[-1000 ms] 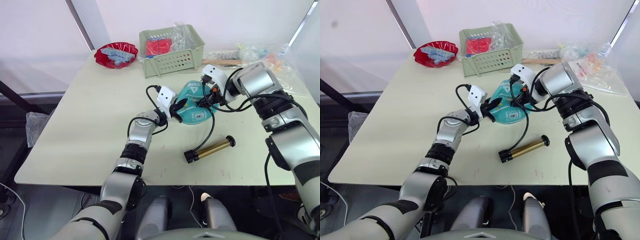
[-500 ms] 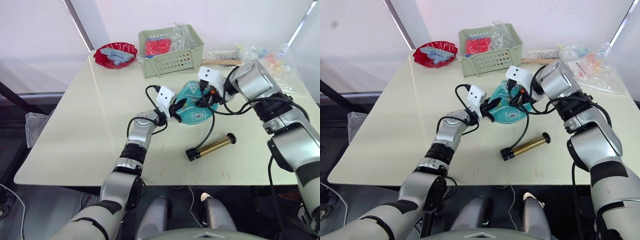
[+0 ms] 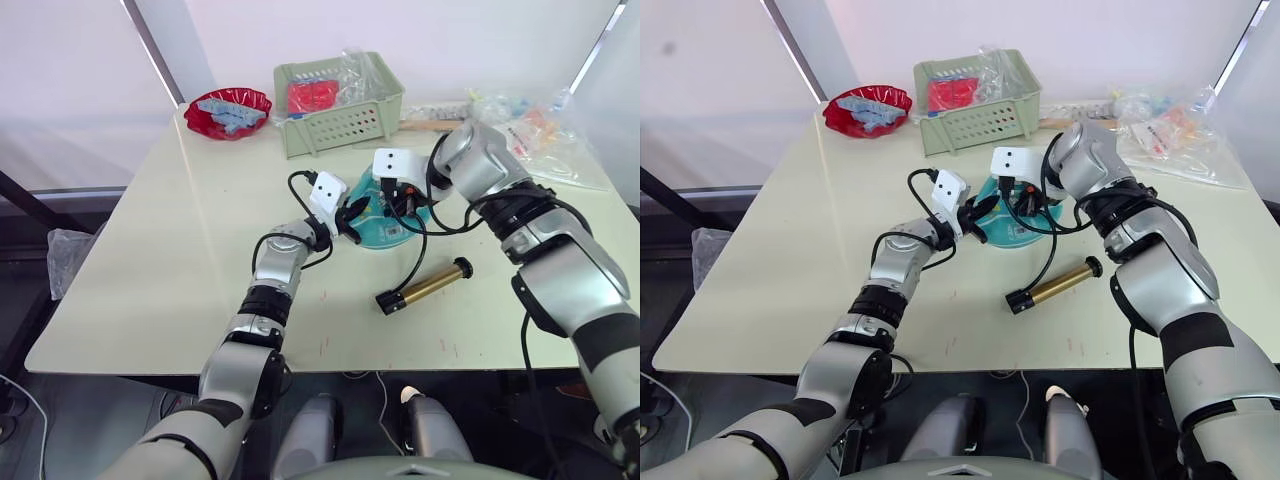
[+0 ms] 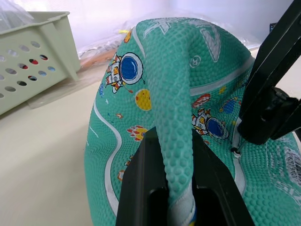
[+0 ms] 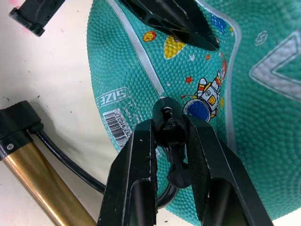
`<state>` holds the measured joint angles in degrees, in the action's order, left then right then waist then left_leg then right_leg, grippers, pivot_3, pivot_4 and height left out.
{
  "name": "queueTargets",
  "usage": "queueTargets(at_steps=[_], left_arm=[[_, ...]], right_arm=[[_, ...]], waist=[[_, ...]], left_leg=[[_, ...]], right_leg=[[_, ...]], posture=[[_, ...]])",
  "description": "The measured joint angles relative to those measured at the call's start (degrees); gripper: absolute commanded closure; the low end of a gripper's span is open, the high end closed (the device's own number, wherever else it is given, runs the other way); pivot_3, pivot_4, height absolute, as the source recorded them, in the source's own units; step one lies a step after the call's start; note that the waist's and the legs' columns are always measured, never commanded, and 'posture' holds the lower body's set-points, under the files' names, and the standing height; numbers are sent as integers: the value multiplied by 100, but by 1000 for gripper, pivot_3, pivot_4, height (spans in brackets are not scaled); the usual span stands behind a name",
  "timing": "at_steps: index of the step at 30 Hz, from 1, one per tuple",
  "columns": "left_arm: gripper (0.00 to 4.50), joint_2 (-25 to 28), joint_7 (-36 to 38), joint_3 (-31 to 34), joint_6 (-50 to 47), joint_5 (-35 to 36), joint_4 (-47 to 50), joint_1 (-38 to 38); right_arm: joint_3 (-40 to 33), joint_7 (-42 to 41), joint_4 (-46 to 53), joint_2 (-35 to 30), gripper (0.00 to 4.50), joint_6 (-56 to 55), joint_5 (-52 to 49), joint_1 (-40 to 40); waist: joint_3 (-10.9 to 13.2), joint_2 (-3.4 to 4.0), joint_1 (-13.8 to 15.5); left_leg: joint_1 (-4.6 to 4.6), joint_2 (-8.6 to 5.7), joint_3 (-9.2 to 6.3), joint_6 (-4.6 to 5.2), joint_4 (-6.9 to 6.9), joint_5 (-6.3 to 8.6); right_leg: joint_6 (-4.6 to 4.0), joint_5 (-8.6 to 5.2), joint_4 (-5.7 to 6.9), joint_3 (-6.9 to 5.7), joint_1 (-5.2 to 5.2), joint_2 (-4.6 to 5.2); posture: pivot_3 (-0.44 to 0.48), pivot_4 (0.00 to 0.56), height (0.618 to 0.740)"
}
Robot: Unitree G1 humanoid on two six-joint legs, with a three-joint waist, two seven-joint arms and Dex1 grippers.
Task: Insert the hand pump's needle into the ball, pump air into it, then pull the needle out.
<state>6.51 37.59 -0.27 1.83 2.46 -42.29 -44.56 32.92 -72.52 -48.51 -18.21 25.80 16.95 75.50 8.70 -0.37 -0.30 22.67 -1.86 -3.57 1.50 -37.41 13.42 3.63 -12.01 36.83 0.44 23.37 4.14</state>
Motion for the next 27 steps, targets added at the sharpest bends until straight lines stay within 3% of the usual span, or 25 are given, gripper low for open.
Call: queueTargets(at_steps=[8, 27], left_arm=[[4500, -8, -65, 78, -236, 25, -28, 2], [4500, -18, -112, 149, -388, 102, -83, 53]], right_arm=[[-84, 339, -808, 406, 4168, -369, 239, 104], [-260, 1022, -1531, 862, 4168, -724, 579, -39]], waist=[[-61, -4, -64], [-169, -17, -109]], left_leg=[[-85, 2, 1, 0, 29, 2], [-96, 4, -4, -4, 42, 4]], right_leg=[[16, -19, -13, 1, -72, 0], [8, -24, -12, 1, -75, -1]], posture=[[0, 150, 737], [0, 150, 737]])
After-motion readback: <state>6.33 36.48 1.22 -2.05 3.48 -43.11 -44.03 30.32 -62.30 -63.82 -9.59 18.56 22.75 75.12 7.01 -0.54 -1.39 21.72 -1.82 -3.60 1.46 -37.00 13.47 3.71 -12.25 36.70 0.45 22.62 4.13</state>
